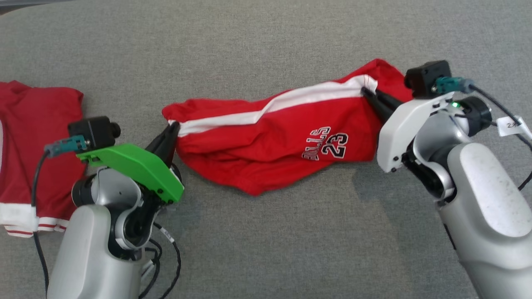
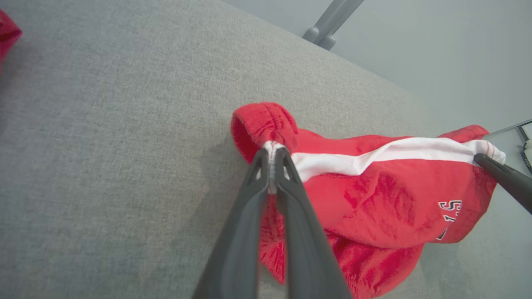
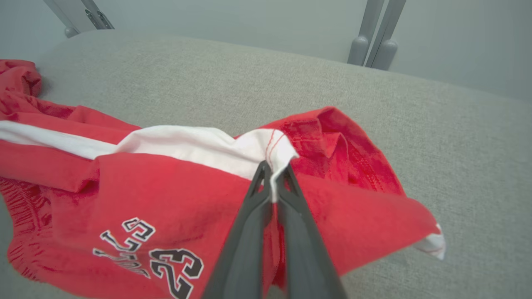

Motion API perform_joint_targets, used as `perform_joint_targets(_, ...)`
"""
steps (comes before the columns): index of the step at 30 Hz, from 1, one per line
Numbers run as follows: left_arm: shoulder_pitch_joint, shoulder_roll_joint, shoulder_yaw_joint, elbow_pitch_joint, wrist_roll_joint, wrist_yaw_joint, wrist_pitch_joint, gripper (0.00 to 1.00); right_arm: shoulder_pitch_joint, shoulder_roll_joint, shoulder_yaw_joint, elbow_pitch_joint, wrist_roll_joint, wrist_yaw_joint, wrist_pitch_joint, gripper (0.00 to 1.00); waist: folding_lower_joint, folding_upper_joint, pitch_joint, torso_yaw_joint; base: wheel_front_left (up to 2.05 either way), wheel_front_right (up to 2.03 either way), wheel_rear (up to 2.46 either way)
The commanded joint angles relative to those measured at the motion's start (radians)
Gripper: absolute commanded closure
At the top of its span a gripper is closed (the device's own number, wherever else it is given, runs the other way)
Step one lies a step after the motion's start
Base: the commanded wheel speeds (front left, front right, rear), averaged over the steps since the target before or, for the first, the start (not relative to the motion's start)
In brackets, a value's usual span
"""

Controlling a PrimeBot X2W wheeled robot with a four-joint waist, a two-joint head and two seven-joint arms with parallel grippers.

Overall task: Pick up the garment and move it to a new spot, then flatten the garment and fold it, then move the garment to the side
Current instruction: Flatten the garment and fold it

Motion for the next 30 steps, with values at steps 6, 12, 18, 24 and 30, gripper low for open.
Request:
perform_joint_targets(6, -0.153, 0.025, -0.008, -0.01, -0.007, -0.029, 0.045, 1.0, -0.098, -0.108, 0.008, -0.08, 0.008, -0.001, 0.058, 1.0, 0.0, 0.0, 0.037, -0.022, 0.0, 0.0, 0.0)
perform_joint_targets(12, -0.157, -0.017, -0.038, -0.003, -0.029, -0.028, 0.016, 1.0, -0.061, -0.162, 0.012, -0.118, 0.038, -0.001, 0.105, 1.0, 0.0, 0.0, 0.063, -0.033, 0.0, 0.0, 0.0)
perform_joint_targets(18, -0.069, -0.032, -0.066, 0.027, -0.034, -0.02, -0.028, 1.0, 0.061, -0.153, 0.006, -0.137, 0.047, -0.001, 0.068, 1.0, 0.0, 0.0, 0.075, -0.028, 0.0, 0.0, 0.0)
perform_joint_targets(24, -0.017, -0.024, -0.083, 0.035, -0.014, -0.013, -0.054, 0.0, 0.156, -0.147, -0.008, -0.159, 0.057, -0.001, 0.051, 0.0, 0.0, 0.0, 0.058, -0.016, 0.0, 0.0, 0.0)
perform_joint_targets(30, 0.014, -0.006, -0.092, 0.029, 0.01, -0.001, -0.058, 0.0, 0.221, -0.13, -0.042, -0.196, 0.038, -0.001, 0.053, 0.0, 0.0, 0.0, 0.014, -0.016, 0.0, 0.0, 0.0)
